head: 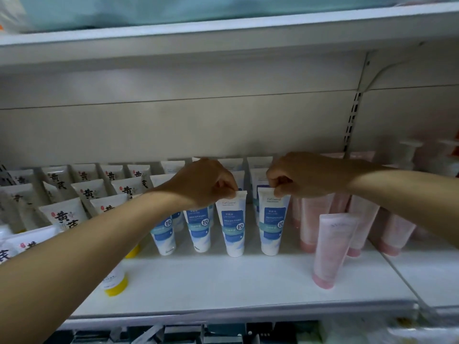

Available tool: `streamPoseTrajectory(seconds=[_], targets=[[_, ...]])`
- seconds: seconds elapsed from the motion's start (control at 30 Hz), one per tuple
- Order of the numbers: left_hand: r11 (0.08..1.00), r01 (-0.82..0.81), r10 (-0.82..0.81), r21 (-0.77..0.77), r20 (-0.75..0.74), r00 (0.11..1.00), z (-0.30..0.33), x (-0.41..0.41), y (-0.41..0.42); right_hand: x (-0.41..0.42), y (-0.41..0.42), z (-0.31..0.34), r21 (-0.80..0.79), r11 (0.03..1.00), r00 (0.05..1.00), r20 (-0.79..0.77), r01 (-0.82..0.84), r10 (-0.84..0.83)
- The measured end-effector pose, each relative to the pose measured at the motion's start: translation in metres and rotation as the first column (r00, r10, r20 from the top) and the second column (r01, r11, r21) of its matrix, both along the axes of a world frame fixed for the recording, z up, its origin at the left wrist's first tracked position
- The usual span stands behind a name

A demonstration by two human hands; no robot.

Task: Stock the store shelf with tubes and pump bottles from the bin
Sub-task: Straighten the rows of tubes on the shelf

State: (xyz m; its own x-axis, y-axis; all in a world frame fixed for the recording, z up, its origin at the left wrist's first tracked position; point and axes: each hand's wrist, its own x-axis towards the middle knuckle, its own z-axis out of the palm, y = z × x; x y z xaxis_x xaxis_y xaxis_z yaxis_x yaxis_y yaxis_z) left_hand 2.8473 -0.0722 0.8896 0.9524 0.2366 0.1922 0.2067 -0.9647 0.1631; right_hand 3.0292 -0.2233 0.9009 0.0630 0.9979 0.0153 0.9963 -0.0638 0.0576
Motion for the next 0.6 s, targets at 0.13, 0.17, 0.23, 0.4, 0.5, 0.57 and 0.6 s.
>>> streamPoseTrajectory(seconds=[0.13, 0.17, 0.23, 0.4, 0.5, 0.57, 0.6], targets=[[1.0, 0.005, -0.004, -0.016, 0.02, 1.0, -0.0006, 0.0022, -0.0014, 0.0022, 0.0, 0.0009, 0.012, 1.0, 1.0, -0.026, -0.015, 0.015], [1.0, 0.004, -0.003, -0.023, 0.02, 1.0, -0.0004, 0.0027, -0.0021, 0.0025, 0.0006, 0.0012, 0.015, 1.0, 0.999, -0.036, -0.015, 0.016], [0.999, 0.003, -0.002, -0.04, 0.015, 1.0, 0.0004, 0.004, -0.0034, 0.0029, 0.0014, 0.0017, 0.018, 1.0, 0.999, -0.052, -0.004, 0.005], [0.998, 0.0, -0.003, -0.061, -0.048, 0.999, 0.0032, 0.0051, -0.0069, 0.0014, -0.0003, 0.0035, -0.012, 1.0, 0.996, -0.087, 0.006, -0.007], [0.999, -0.002, -0.001, -0.041, -0.078, 0.997, 0.0016, 0.0044, -0.0081, -0.0025, -0.0028, 0.0024, -0.041, 0.999, 0.996, -0.092, 0.01, -0.014], [0.998, -0.02, 0.014, -0.057, -0.093, 0.996, -0.0001, 0.0048, -0.0089, -0.0046, -0.0036, -0.0006, -0.051, 0.999, 0.995, -0.103, 0.013, -0.018], [0.997, -0.029, 0.023, -0.065, -0.098, 0.995, -0.0008, 0.005, -0.0091, -0.005, -0.0033, -0.0021, -0.052, 0.998, 0.995, -0.101, 0.017, -0.022]])
